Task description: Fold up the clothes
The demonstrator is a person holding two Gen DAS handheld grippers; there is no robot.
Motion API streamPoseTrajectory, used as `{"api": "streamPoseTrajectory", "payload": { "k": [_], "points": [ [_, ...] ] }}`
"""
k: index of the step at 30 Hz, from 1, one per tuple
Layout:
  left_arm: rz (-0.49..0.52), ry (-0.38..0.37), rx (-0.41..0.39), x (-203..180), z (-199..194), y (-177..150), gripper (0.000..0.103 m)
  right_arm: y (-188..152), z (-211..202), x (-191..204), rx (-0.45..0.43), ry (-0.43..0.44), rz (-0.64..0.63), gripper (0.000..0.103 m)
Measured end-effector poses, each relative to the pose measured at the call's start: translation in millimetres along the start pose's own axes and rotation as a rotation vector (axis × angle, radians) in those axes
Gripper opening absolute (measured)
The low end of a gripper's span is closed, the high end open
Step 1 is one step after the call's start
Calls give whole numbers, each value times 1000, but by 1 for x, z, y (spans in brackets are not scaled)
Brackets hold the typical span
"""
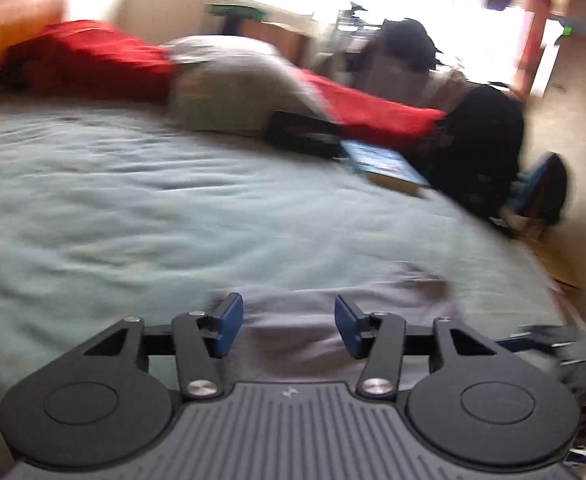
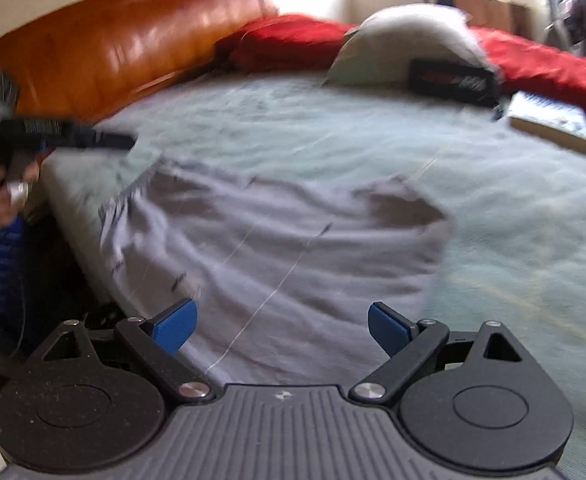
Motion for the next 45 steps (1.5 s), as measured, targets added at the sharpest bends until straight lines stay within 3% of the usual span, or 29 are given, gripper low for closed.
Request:
{"api": "streamPoseTrajectory", "payload": {
  "k": [3,4,5,6,7,11,14,15,17,21,24,27,31,33,37,42,45],
  "points": [
    [13,-28,85,-13,40,-4,52,-9,19,-6,26,-3,-6,100],
    [15,32,105,-9,54,-8,52,-12,19,-5,18,7,-16,103],
    [16,89,119,-5,66,-12,44,-14,18,-4,10,15,-25,103],
    [15,132,122,1,72,-15,21,-16,18,-4,8,12,-26,103],
    [9,159,122,6,76,-17,19,-17,18,-4,4,13,-29,103],
    [-9,143,107,7,59,-14,21,-15,16,-4,10,16,-16,103],
    [70,107,62,-14,41,-15,44,-1,10,-3,12,9,1,103],
    [95,90,50,-20,37,-17,47,4,8,-2,12,6,7,103],
    [118,61,64,-26,39,-22,49,20,10,-6,2,7,10,103],
    [68,118,130,-11,60,-30,48,55,26,-24,-33,23,1,103],
    [25,83,126,-2,58,-31,48,80,38,-38,-55,32,-2,103],
    [18,80,124,1,57,-33,45,85,73,-71,-3,-15,60,103],
    [10,80,124,4,55,-34,43,77,77,-97,-7,-98,120,103],
    [17,89,119,0,50,-31,43,75,57,-97,-45,-97,162,103],
    [66,73,80,-16,33,-25,48,68,11,-67,-113,-45,121,103],
    [106,65,114,-26,31,-36,54,42,2,-26,-67,51,51,103],
    [107,122,147,-20,35,-48,53,19,16,-20,6,-8,44,103]
  ]
}}
Point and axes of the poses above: each gripper's, at about its wrist camera, not at the fingertips, and z roughly the way its jaws point, x to its left, y to its top, the point moved 1 cm from there along z, roughly the way its jaws point, and after that the axes turned 10 degrees about y, right-handed, at the moved point
